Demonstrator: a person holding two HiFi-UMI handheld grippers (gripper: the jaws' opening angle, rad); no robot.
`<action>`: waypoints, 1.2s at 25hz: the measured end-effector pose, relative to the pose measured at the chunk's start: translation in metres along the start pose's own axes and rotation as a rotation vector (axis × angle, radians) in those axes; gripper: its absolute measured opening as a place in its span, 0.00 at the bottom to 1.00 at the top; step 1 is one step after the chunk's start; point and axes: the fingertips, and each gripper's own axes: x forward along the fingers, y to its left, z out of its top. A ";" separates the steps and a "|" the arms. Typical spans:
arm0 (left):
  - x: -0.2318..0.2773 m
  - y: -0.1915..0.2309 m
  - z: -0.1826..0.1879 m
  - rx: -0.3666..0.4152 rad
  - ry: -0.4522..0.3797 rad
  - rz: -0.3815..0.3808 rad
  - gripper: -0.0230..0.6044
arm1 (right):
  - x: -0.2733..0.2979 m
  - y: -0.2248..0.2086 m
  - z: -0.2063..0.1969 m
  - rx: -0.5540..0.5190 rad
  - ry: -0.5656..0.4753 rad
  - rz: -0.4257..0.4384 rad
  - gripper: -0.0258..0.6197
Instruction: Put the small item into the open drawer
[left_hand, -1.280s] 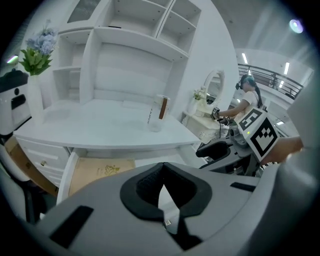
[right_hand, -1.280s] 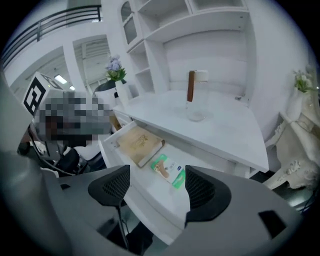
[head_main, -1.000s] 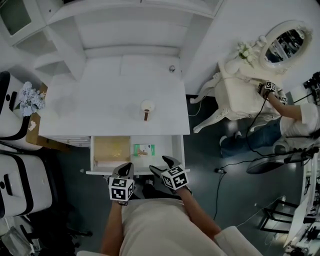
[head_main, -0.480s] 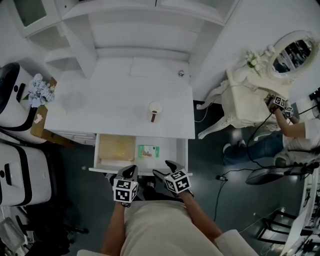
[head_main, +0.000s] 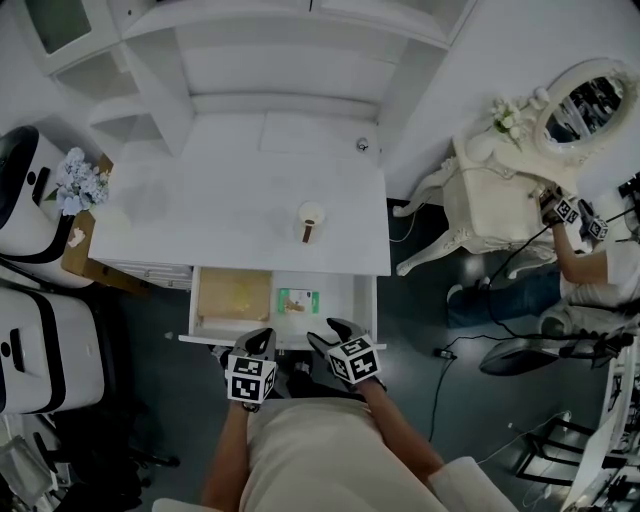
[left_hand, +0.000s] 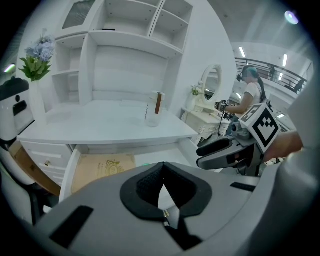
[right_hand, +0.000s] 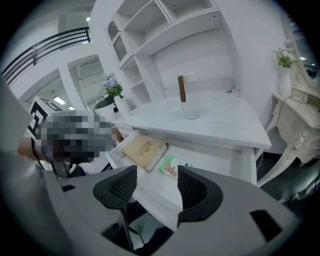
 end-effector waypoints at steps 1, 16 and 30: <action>0.000 0.001 0.001 0.001 0.001 0.000 0.06 | 0.000 0.000 0.001 0.002 -0.002 -0.002 0.46; 0.006 -0.003 -0.001 0.002 0.006 -0.016 0.06 | -0.006 -0.012 0.009 0.035 -0.048 -0.053 0.14; 0.005 -0.007 -0.006 0.003 0.014 -0.023 0.06 | -0.006 -0.008 0.011 0.056 -0.061 -0.014 0.08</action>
